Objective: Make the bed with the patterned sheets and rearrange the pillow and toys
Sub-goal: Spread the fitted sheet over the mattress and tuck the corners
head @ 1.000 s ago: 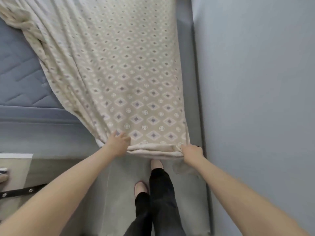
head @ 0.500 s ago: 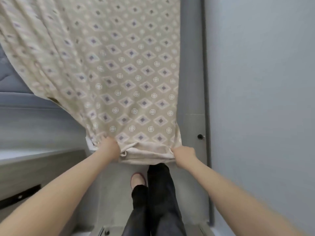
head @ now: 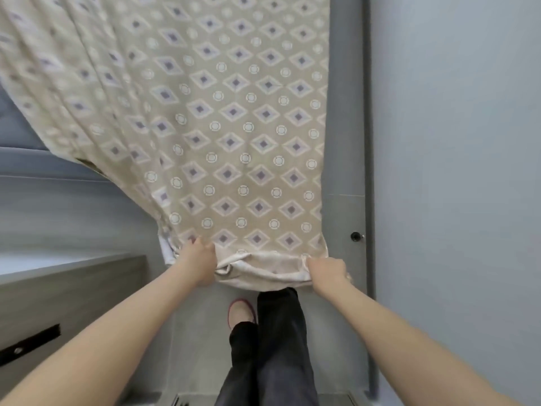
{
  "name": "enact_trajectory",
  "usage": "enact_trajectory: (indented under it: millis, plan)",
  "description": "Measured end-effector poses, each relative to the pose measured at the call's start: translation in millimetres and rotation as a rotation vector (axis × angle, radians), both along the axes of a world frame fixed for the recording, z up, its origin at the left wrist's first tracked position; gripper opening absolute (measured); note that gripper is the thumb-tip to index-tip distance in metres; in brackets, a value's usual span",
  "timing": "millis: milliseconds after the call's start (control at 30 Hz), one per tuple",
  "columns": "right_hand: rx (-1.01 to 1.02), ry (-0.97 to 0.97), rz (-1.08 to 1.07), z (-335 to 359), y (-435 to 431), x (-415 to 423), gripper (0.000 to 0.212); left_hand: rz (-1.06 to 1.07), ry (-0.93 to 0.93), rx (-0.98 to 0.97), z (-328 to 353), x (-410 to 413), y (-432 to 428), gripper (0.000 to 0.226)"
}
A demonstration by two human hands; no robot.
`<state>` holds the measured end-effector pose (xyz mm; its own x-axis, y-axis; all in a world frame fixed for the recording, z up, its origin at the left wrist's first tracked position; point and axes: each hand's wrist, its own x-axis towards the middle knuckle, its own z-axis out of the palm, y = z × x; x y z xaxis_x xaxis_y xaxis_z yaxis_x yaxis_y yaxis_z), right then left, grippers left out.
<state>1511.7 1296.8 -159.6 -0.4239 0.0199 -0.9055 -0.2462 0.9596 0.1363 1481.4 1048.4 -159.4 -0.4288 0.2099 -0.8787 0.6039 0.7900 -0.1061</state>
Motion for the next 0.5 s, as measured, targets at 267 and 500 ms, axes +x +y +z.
enact_trajectory:
  millis: [267,500]
  plan:
    - [0.019,0.022,0.037,-67,7,-23,0.069,0.028,-0.006,-0.032,-62,-16,12,0.044]
    - [0.036,0.119,-0.010,-110,15,-44,0.044,0.129,0.003,0.002,-103,-30,14,0.052]
